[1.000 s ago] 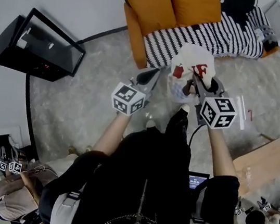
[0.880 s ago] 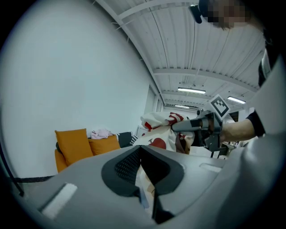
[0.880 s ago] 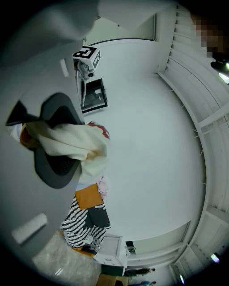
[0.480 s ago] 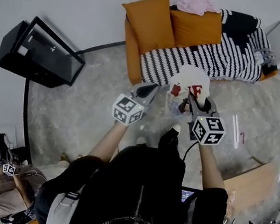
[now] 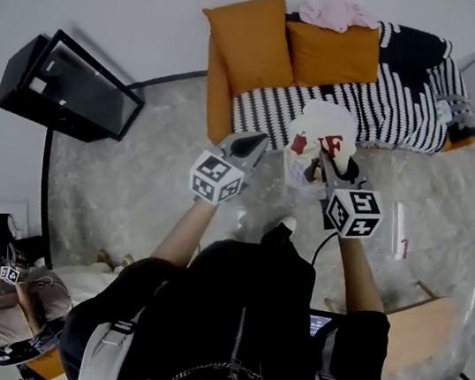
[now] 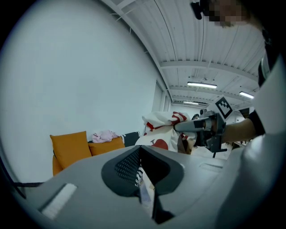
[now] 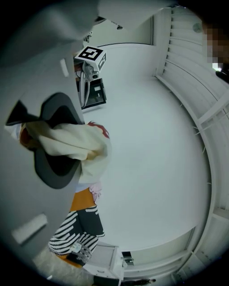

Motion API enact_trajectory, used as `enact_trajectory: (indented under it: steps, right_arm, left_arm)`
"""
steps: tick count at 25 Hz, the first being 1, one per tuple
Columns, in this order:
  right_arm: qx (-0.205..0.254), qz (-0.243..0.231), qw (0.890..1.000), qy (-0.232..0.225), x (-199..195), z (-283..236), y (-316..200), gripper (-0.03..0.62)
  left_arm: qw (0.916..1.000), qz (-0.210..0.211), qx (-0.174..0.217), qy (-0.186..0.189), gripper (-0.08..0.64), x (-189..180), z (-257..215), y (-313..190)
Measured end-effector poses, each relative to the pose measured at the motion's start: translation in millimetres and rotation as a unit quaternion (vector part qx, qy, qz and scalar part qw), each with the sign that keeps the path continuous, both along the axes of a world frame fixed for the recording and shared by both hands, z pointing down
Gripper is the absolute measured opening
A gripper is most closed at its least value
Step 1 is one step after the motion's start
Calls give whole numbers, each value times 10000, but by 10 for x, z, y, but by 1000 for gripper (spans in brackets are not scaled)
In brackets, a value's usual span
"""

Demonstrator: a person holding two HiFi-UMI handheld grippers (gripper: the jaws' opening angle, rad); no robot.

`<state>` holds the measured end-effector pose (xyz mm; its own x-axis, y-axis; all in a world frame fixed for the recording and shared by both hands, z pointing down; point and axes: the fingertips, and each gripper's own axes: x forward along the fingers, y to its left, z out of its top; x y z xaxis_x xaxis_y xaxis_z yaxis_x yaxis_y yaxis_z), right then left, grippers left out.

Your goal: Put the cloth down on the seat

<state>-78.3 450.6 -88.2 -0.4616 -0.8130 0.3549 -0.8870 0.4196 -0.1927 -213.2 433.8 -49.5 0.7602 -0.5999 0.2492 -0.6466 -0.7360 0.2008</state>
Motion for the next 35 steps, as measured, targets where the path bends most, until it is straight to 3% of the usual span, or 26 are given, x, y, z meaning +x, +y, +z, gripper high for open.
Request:
enact_trajectory:
  steps: [12, 20, 35]
  right_arm:
    - [-198, -495, 9985, -107, 629, 192, -411, 110]
    - [-347, -536, 9977, -234, 718, 394, -633, 112]
    - [-411, -435, 9982, -14, 597, 550, -1830, 110]
  left_arm:
    - [9990, -325, -196, -231, 9, 694, 207, -266]
    - [9982, -375, -304, -364, 9, 815, 339, -455]
    - [9986, -101, -434, -293, 9, 950, 661, -1836]
